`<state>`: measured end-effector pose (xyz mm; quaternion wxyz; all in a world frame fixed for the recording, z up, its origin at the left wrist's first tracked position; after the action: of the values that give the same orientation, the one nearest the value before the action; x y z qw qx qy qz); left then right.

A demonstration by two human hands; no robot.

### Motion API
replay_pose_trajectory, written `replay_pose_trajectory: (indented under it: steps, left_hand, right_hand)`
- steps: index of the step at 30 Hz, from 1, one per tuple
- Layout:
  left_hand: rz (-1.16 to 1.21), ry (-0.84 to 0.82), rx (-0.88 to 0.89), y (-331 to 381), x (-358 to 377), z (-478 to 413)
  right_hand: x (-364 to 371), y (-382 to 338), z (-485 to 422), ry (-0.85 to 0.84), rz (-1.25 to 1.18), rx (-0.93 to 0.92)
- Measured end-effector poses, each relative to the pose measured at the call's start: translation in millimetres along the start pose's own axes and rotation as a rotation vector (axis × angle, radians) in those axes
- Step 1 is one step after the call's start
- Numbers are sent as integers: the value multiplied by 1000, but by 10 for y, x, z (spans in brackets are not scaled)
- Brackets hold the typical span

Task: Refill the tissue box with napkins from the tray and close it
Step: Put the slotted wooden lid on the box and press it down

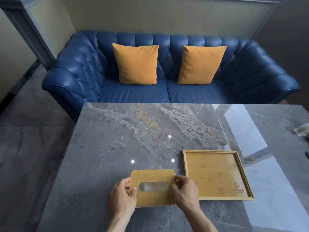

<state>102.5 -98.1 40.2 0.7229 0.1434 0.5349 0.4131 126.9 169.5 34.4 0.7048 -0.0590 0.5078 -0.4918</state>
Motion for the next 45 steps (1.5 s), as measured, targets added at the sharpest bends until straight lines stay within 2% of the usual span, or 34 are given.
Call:
replay_pose_trajectory:
  steps: [9, 18, 36, 45]
  left_hand:
    - [-84, 15, 11, 17, -51, -42]
    - [-37, 57, -57, -85, -49, -126]
    - [-38, 128, -75, -113, -1, -80]
    - [-70, 144, -79, -108, 4, -67]
  right_hand:
    - [-87, -47, -60, 52, 54, -31]
    - [-120, 19, -82, 87, 50, 24]
    - [-187, 118, -17, 165, 95, 81]
    - [-192, 93, -28, 146, 79, 75]
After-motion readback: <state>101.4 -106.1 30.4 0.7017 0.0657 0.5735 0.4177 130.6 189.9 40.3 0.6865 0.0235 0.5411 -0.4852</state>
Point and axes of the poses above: each hand's wrist, its own z-axis away from the middle knuckle, its own x-axis out of the palm, y = z × x, the point moved 10 cm from there along -z, towards the middle knuckle, and after that the axes turned 3 degrees about -y, right-handed, at the moved point
